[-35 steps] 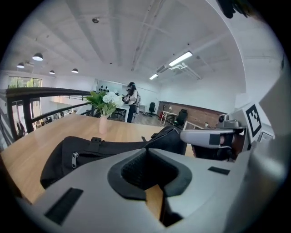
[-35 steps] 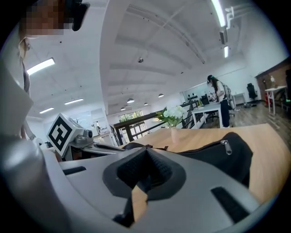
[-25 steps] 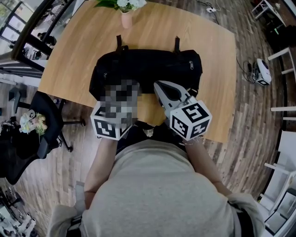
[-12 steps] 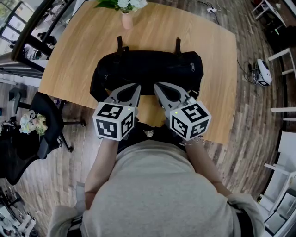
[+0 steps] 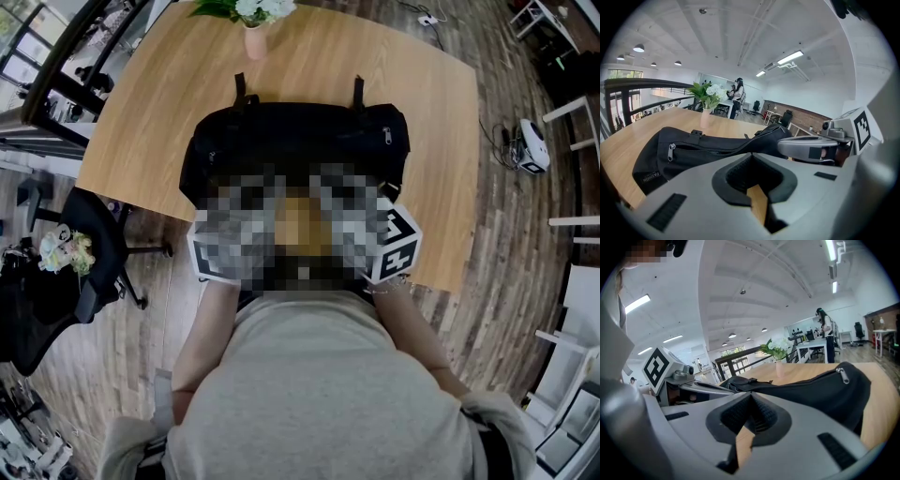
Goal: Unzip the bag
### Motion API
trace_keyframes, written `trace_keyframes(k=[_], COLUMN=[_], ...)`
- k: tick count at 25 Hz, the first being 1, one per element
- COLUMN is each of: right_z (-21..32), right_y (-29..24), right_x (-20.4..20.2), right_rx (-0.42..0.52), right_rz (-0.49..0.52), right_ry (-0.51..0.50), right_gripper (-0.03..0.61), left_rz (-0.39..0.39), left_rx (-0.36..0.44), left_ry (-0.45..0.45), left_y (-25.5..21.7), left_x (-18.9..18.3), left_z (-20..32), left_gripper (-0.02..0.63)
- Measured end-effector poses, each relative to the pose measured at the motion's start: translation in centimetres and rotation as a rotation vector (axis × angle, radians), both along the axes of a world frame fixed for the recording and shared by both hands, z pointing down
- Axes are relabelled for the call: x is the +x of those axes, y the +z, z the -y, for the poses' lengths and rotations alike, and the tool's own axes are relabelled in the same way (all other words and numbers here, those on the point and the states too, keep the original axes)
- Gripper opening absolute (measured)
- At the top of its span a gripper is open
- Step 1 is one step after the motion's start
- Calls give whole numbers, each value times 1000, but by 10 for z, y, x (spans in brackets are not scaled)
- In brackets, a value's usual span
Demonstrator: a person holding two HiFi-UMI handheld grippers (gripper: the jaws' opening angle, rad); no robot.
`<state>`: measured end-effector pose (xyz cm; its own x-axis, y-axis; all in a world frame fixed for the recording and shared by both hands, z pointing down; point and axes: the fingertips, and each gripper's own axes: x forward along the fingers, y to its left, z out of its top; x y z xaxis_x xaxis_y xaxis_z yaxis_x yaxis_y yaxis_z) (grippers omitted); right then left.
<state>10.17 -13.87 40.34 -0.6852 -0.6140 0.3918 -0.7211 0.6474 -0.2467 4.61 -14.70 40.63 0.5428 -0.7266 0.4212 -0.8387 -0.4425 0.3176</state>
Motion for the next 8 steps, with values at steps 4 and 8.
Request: trace_keyframes(k=[4, 8], right_z=[-4, -8], right_y=[3, 4], right_x=[-1, -3], right_rx=[-10, -12], right_rz=[-11, -18], right_ry=[-28, -53], right_gripper=[6, 6], left_rz=[-6, -33], left_rx=[-1, 1], left_ry=[3, 22], left_y=[0, -1], left_x=[1, 5], left_z=[-2, -4], left_gripper=[21, 21])
